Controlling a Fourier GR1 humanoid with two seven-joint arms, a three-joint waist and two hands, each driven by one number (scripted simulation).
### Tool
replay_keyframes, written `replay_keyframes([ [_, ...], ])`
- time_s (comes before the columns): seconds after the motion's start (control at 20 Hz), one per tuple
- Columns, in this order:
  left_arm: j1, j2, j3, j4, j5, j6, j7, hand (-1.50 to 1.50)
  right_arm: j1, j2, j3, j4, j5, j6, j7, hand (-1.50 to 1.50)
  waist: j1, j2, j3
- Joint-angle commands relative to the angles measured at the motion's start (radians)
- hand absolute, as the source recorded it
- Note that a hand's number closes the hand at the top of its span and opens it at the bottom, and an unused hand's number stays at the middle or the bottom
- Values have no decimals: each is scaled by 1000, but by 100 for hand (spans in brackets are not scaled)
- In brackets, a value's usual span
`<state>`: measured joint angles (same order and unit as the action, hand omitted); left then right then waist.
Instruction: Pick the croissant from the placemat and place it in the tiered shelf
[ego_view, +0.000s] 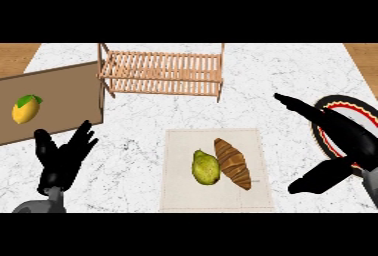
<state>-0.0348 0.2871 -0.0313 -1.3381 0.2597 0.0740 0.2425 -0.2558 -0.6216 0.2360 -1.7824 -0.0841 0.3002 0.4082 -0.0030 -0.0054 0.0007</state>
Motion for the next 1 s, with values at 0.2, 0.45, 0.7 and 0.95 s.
replay_keyframes([
  [0.2, -20, -24, -6, 29, -48, 20, -3, 0, -143, 155, 166, 9, 233, -87, 320, -150, 12, 7, -2],
  [0.45, -60, -36, 5, 6, -36, 19, 65, 0, -215, 243, 207, 69, 267, -18, 435, -150, 12, 7, -1],
  [0.7, 8, -44, 9, -39, -69, 15, 33, 0, -186, 290, 219, 34, 340, 49, 488, -150, 8, 5, -1],
  [0.95, 8, -32, 41, -24, -60, -28, 39, 0, -111, 366, 265, 81, 495, -1, 465, -150, 7, 5, -1],
])
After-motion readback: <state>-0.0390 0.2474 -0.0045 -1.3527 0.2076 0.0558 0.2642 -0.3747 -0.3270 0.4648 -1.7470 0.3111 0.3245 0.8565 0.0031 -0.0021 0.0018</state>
